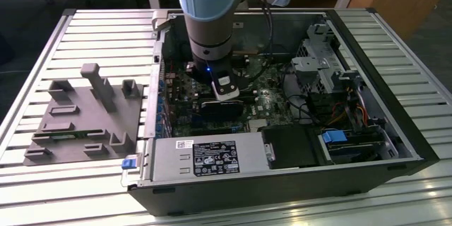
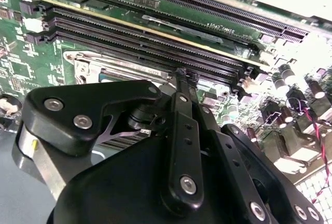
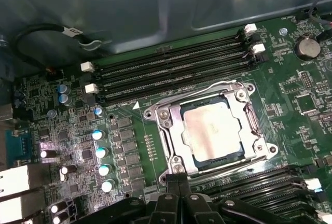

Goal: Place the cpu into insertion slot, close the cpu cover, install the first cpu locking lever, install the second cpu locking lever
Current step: 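Install the second cpu locking lever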

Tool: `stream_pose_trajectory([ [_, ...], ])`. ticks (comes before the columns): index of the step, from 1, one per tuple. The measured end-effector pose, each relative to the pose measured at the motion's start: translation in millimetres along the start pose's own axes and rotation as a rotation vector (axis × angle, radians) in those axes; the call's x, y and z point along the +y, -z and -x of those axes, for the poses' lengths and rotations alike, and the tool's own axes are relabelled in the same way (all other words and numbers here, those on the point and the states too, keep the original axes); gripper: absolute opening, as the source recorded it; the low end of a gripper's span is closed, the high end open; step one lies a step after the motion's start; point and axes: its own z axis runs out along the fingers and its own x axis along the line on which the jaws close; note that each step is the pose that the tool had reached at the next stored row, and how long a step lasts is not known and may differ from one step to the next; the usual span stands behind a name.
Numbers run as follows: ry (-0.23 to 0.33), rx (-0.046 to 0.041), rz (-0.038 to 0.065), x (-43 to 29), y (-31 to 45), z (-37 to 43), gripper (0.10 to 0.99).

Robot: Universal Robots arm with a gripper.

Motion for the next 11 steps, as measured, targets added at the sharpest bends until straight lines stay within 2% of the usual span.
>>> stream_pose_trajectory([
  [3, 0.0, 0.0015, 0.006, -0.3, -0.8, -0.6, 0.106],
  [11, 0.001, 0.0019, 0.007, -2.9, -2.7, -7.2, 0.106],
])
